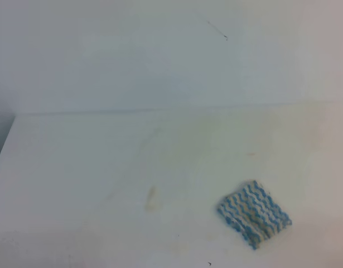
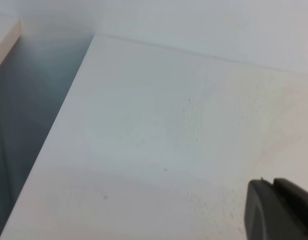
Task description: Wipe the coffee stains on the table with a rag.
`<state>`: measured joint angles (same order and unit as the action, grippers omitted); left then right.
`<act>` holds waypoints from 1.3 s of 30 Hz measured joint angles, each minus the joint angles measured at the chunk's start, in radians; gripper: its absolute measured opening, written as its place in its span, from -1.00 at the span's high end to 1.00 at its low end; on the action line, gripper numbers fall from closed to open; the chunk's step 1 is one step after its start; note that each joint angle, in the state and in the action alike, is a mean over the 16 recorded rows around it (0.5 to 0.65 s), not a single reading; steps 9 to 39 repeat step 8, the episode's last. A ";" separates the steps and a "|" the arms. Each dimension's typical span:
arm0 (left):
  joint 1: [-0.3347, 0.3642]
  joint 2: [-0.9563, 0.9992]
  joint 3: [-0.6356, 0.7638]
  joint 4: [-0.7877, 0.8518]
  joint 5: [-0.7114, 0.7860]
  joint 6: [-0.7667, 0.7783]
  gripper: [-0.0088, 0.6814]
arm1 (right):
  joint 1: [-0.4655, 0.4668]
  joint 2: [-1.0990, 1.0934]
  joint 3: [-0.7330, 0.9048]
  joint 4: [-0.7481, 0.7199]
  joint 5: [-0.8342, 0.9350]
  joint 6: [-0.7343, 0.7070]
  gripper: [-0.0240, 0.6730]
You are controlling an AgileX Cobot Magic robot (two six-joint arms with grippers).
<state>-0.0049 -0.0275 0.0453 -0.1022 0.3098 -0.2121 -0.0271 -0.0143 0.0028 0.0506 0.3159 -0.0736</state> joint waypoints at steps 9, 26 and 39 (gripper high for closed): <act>0.000 0.000 0.000 0.000 0.000 0.000 0.97 | 0.000 0.000 0.000 0.000 0.000 0.001 0.94; 0.000 0.000 0.000 0.000 0.000 0.000 0.97 | 0.000 0.000 0.000 0.000 0.000 0.001 0.94; 0.000 0.000 0.000 0.000 0.000 0.000 0.97 | 0.000 0.000 0.000 0.000 0.000 0.001 0.94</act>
